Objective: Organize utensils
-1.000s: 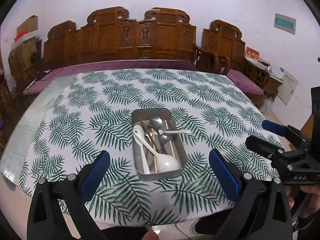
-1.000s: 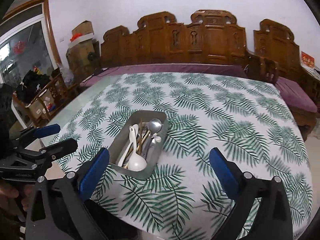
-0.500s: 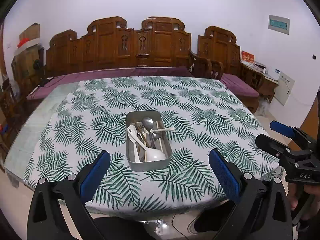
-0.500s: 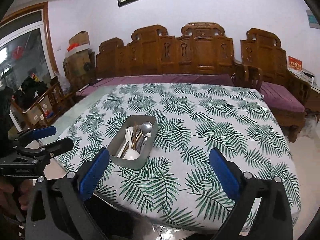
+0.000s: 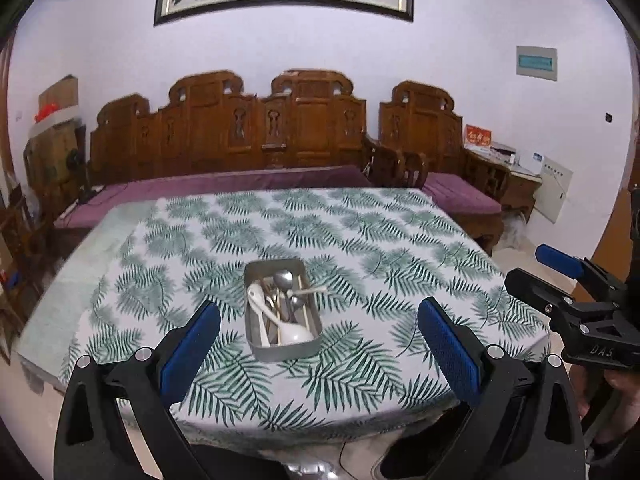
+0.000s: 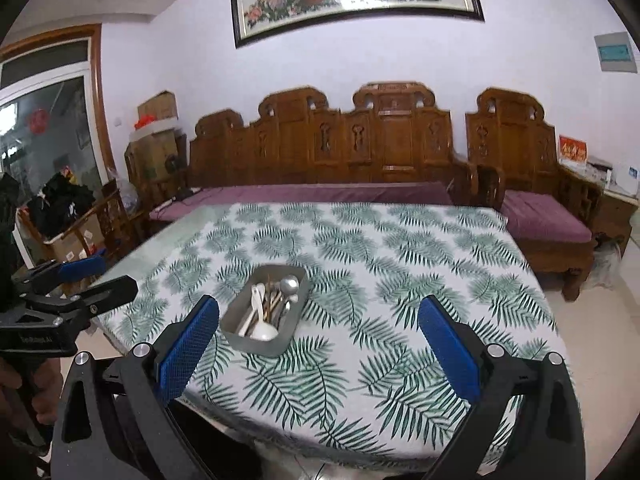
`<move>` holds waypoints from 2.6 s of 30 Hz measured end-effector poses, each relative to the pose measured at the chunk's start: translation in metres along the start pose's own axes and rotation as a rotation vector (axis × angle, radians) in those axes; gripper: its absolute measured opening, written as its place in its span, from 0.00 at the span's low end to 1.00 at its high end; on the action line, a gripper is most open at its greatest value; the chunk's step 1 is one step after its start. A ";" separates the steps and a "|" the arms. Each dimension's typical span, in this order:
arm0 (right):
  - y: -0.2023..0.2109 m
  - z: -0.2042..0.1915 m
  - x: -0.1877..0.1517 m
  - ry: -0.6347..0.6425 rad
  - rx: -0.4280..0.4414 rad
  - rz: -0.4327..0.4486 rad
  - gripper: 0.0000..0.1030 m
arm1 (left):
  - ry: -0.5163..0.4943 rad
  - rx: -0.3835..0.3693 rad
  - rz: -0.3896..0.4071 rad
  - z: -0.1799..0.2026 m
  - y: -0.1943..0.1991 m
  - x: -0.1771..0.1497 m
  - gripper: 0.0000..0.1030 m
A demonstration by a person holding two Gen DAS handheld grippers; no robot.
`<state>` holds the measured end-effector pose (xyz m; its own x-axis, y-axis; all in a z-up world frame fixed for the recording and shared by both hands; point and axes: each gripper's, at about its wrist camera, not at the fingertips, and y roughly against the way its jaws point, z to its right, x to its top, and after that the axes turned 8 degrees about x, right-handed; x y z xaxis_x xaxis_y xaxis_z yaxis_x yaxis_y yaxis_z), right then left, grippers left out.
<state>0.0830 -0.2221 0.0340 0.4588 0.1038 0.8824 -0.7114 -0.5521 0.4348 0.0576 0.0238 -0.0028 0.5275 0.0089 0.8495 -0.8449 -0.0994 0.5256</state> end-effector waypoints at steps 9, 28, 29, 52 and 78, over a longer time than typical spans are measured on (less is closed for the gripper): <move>0.042 -0.011 0.024 0.023 0.022 0.107 0.98 | 0.002 -0.040 0.113 0.008 0.044 0.022 0.93; 0.065 -0.025 0.029 0.047 0.039 0.150 0.98 | 0.003 -0.079 0.159 0.017 0.068 0.023 0.93; 0.065 -0.025 0.029 0.047 0.038 0.150 0.98 | 0.003 -0.079 0.159 0.017 0.068 0.023 0.93; 0.061 -0.025 0.028 0.044 0.040 0.145 0.98 | 0.013 -0.065 0.162 0.015 0.066 0.023 0.93; 0.059 -0.027 0.027 0.042 0.043 0.144 0.98 | 0.015 -0.057 0.168 0.014 0.069 0.023 0.93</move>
<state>0.0391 -0.2300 0.0888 0.3300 0.0551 0.9424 -0.7447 -0.5983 0.2958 0.0127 0.0031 0.0525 0.3772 0.0120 0.9261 -0.9250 -0.0438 0.3773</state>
